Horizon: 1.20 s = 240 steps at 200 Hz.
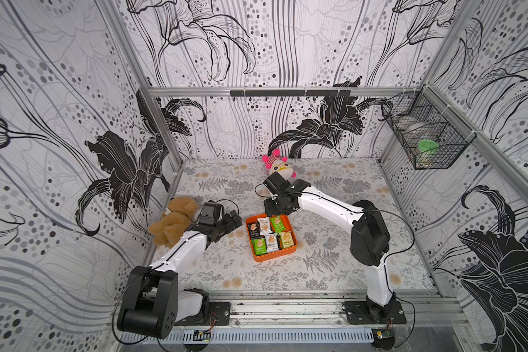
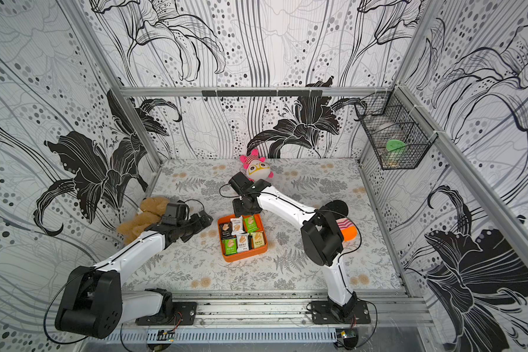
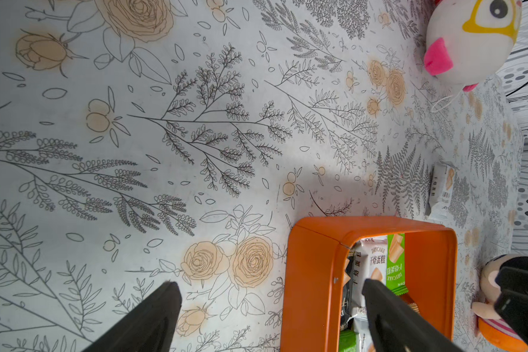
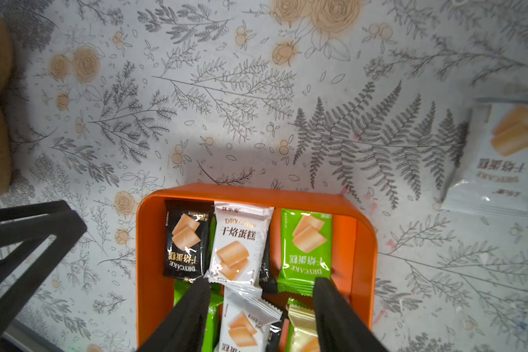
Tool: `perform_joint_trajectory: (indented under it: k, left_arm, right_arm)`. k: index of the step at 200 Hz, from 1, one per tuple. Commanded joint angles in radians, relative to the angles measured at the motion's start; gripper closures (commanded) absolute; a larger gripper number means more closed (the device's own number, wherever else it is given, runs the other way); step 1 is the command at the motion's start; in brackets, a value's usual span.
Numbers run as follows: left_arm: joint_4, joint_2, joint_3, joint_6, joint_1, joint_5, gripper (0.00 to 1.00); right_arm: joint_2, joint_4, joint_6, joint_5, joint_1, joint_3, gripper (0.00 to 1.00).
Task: Take the cookies out of the storage box
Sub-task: Pick up the cookie from the storage box.
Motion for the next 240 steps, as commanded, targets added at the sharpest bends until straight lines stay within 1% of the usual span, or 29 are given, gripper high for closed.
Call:
perform_joint_trajectory:
  k: [1,79,152,203,240]
  left_arm:
    - [0.039,-0.023,-0.013,0.001,0.006,0.02,0.03]
    - [0.013,-0.011,0.033,0.021,0.006,0.017,0.03]
    - [0.01,0.008,0.049,0.014,0.007,0.012,0.03]
    - [-0.01,0.01,0.07,0.028,0.006,-0.007,0.03]
    - [-0.009,0.017,0.077,0.029,0.007,-0.008,0.03]
  right_arm:
    - [0.037,-0.021,0.036,0.003,0.003,-0.029,0.4]
    - [0.106,-0.094,0.034,0.096,0.006,-0.001,0.4]
    - [0.173,-0.097,0.002,0.078,0.006,0.043,0.4]
    - [0.215,-0.125,-0.005,0.113,0.006,0.075,0.39]
    - [0.233,-0.122,-0.007,0.112,0.006,0.068,0.4]
